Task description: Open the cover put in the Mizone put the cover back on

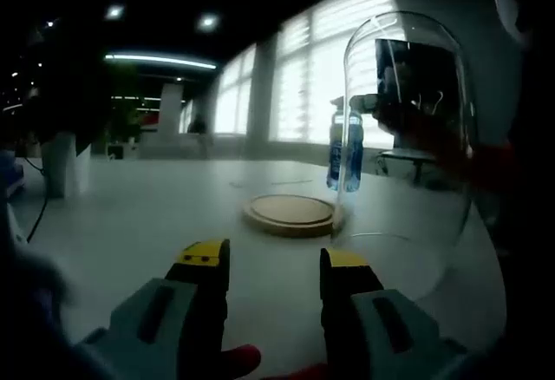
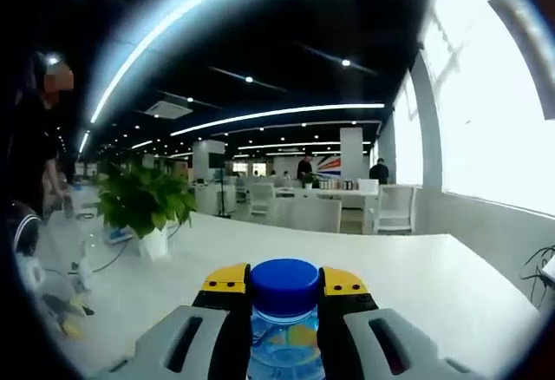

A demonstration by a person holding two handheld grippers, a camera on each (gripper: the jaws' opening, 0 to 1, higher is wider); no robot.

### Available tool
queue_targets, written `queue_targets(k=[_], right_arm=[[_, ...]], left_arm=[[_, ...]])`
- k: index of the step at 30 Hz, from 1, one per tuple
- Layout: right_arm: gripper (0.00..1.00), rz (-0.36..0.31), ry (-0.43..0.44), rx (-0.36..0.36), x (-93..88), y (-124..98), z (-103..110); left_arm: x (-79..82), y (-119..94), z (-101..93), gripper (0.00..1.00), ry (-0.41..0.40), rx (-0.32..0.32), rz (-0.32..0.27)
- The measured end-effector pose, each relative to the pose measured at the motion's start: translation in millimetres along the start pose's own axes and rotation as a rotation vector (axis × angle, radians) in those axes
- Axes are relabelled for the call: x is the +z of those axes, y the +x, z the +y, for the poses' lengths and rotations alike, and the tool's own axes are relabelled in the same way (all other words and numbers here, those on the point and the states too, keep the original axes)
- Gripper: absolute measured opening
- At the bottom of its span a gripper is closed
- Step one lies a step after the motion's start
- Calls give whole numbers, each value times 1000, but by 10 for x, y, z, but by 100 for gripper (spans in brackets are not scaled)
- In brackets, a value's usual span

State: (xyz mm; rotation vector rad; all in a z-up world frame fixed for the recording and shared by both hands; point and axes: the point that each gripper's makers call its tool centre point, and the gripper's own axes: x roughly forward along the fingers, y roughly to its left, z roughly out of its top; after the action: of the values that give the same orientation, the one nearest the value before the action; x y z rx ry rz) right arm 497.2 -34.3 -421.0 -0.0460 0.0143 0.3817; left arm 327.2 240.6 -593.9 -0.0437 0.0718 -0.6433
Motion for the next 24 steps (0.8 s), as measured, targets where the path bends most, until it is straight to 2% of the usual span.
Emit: queue_targets(k=[8, 24], right_arm=[[21, -5, 14, 42, 50, 64, 143], [21, 6, 0, 179, 135, 223, 651]], left_arm=[[-6, 0, 10, 34, 6, 5, 5], [-19, 3, 17, 34, 13, 10, 10]])
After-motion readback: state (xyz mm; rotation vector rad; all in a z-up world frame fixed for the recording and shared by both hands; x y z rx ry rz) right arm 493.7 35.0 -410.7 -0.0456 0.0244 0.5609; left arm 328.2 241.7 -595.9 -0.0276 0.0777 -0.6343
